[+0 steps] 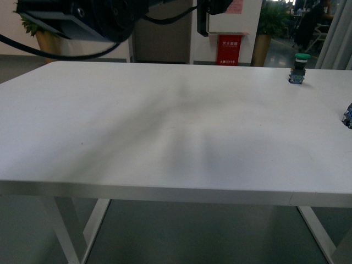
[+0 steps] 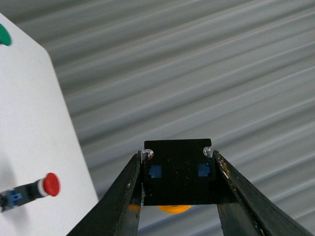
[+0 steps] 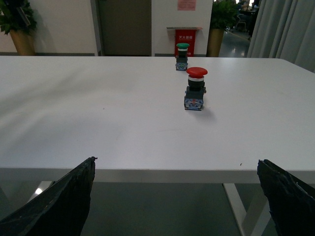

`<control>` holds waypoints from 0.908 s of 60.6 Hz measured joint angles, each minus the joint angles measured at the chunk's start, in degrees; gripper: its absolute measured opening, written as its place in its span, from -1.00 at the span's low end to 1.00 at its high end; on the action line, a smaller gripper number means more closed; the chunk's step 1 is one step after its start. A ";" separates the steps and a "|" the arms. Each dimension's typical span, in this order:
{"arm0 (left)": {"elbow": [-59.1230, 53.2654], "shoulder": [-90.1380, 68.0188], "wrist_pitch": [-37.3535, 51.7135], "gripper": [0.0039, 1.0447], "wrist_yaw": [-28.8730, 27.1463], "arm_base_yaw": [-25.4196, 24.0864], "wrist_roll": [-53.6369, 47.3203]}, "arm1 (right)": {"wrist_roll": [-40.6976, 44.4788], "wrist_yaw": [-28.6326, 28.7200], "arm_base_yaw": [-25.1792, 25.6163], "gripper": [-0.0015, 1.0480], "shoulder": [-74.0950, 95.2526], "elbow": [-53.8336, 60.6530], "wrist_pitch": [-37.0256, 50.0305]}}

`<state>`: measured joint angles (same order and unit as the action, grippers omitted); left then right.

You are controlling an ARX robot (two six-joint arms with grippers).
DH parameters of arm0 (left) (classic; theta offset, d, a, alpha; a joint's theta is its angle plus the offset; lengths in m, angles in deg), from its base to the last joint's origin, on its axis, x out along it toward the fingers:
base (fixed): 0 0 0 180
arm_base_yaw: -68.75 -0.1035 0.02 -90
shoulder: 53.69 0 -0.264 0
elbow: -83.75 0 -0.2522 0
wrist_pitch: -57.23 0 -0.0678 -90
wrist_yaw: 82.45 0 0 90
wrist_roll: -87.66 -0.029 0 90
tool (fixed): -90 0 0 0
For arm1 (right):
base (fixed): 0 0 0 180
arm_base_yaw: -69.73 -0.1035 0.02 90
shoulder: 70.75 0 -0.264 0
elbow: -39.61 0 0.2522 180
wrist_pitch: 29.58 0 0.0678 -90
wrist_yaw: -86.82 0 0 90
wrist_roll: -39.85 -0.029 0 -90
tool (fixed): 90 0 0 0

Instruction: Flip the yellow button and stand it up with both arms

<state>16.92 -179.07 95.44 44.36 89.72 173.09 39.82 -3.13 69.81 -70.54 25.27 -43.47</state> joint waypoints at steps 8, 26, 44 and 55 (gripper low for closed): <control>0.63 -0.55 0.31 -0.31 0.79 1.40 5.05 | 0.02 0.00 0.00 0.87 0.00 0.00 0.00; 2.38 -2.49 1.09 -0.31 1.55 2.43 8.24 | -13.66 2.21 -4.39 0.87 26.84 -12.85 -3.02; 3.43 -4.00 2.78 -0.31 0.72 2.32 9.86 | -54.38 24.44 3.08 0.87 71.87 -53.33 11.43; 6.03 -5.49 1.60 -0.31 0.28 2.56 10.47 | -71.12 23.45 -0.33 0.87 83.76 -65.22 14.12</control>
<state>22.96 -184.56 97.03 44.65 92.28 183.56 -31.30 20.33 69.48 13.22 -39.95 -29.35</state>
